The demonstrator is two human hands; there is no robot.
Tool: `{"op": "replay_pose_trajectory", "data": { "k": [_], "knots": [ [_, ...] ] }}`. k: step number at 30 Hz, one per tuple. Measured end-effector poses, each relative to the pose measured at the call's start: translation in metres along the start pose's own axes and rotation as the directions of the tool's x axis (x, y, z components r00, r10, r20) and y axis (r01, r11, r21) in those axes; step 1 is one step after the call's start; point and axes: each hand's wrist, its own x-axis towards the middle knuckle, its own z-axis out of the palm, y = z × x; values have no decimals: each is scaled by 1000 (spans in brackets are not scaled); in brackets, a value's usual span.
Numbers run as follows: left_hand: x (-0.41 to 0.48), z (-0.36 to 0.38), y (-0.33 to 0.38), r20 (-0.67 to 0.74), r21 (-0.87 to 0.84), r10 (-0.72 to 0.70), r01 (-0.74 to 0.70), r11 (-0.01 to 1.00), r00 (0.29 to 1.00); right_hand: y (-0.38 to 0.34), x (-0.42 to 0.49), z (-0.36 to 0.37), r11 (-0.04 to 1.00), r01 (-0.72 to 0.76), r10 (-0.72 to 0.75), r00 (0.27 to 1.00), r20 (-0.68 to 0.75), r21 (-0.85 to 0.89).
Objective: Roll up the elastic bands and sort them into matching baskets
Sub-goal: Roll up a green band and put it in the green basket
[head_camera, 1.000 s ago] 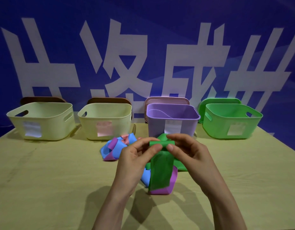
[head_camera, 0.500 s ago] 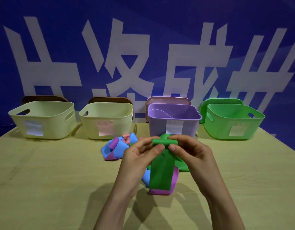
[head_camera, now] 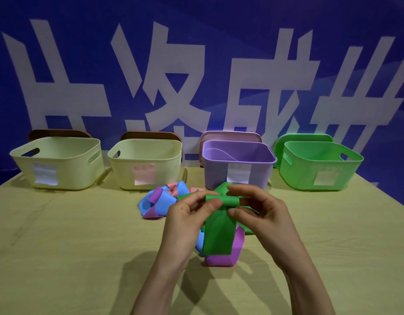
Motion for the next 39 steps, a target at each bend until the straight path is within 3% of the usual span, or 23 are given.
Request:
{"op": "replay_pose_trajectory", "data": {
  "k": [8, 20, 27, 33, 39],
  "knots": [
    [-1, 2, 0, 2, 83, 98, -98, 992, 995, 1, 3, -1, 998, -20, 20, 1000, -1, -66],
    [-2, 0, 2, 78, 17, -92, 91, 996, 993, 4, 4, -3, 996, -26, 32, 997, -66, 89],
    [-2, 1, 5, 72, -34, -117, 119, 992, 991, 3, 4, -3, 995, 13, -9, 999, -49, 95],
    [0, -2, -1, 78, -60, -94, 99, 993, 992, 7, 3, -3, 999, 15, -14, 1000, -12, 43],
    [1, -5, -8, 47, 41, -21, 19, 999, 999, 8, 4, 2, 996, -60, 60, 998, -1, -72]
  ]
}}
